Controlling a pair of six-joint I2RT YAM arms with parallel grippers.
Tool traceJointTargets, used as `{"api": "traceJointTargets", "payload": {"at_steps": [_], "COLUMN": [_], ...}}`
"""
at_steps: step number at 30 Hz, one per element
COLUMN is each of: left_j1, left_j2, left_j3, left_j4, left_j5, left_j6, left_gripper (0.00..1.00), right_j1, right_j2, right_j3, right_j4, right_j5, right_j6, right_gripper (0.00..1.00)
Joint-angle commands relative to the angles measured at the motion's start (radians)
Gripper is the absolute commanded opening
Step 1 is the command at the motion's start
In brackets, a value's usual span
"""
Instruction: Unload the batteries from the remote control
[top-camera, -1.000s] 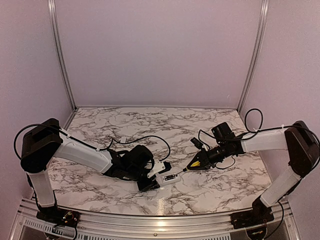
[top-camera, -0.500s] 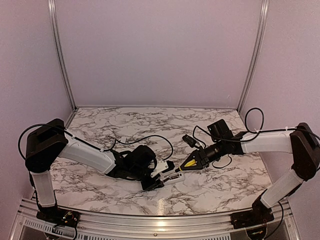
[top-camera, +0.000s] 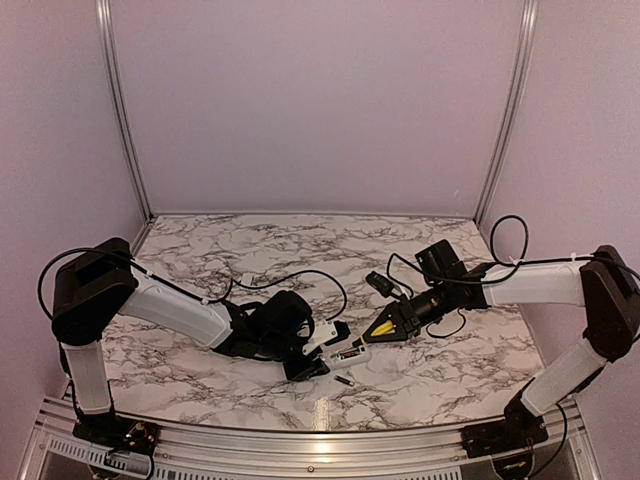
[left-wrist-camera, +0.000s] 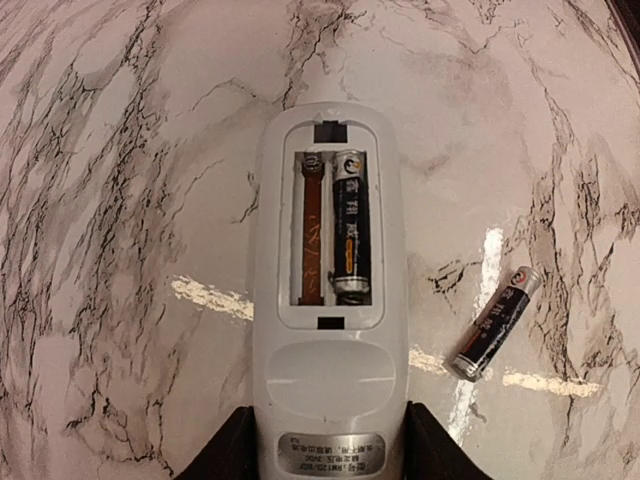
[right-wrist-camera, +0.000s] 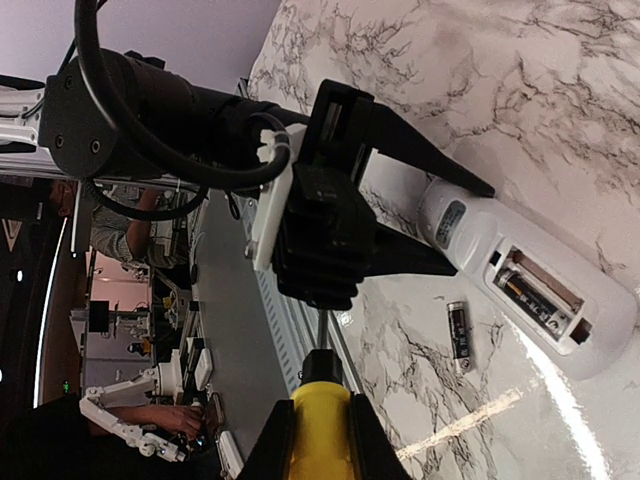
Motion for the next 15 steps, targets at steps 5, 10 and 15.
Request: {"api": "traceJointTargets", "payload": {"at_steps": [5, 10, 15], "left_j1": [-0.009, -0.009, -0.009], "left_j2": [0.063, 0.049, 0.036], "left_j3": [-0.032, -0.035, -0.043], "left_j4": [-0.078, -0.08, -0.08], "left_j5": [-0.021, -0.034, -0.042], "left_j6": [0.003, -0.012, -0.039], "left_gripper": [0.26, 0.3, 0.33], "right_j1": [-0.002, -0.002, -0.002], "right_j2": [-0.015, -0.03, -0.062], "right_j3": [0.036, 0.039, 0.039], "right_j4": [-0.043, -0.074, -0.115], "right_j5": [0.046, 0.081, 0.138], "right_j6": [-0.026, -0.034, -0.034], "right_gripper": [0.0, 0.0, 0.0]}}
